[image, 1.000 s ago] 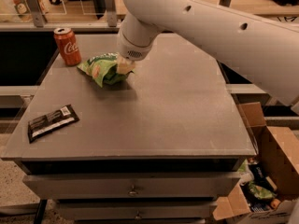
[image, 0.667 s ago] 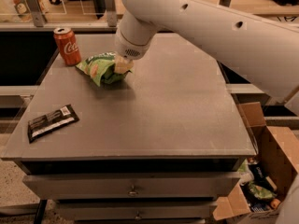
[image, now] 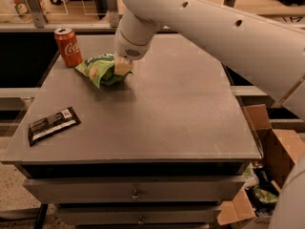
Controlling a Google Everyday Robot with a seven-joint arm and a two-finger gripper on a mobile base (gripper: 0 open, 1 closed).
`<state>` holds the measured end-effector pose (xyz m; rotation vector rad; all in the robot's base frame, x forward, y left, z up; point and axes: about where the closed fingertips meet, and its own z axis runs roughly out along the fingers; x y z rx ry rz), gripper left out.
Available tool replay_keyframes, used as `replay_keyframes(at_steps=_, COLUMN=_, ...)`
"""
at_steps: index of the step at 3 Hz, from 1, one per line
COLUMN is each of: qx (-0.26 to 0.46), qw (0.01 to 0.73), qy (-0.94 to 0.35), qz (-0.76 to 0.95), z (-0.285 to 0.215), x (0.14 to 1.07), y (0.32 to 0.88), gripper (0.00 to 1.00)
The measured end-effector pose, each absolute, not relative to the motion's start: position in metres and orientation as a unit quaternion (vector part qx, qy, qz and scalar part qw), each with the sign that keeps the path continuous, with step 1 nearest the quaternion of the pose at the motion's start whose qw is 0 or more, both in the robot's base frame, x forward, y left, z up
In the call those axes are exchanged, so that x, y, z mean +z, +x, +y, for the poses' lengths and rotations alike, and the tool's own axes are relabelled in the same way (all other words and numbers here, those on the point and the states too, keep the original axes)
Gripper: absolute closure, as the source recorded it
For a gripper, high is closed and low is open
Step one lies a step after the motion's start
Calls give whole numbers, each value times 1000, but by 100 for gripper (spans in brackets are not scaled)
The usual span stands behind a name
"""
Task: Move green rice chip bag near coke can
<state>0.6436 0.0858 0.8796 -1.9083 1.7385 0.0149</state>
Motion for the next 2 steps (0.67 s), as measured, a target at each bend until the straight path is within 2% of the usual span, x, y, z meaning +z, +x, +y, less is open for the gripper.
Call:
replay_keyframes(at_steps=1, qx=4, qw=261, qy=-715, qz=648, z=69, x=879, y=642, gripper=0)
replay_keyframes(at_steps=2, qx=4, qw=261, qy=-715, qz=648, z=69, x=879, y=642, gripper=0)
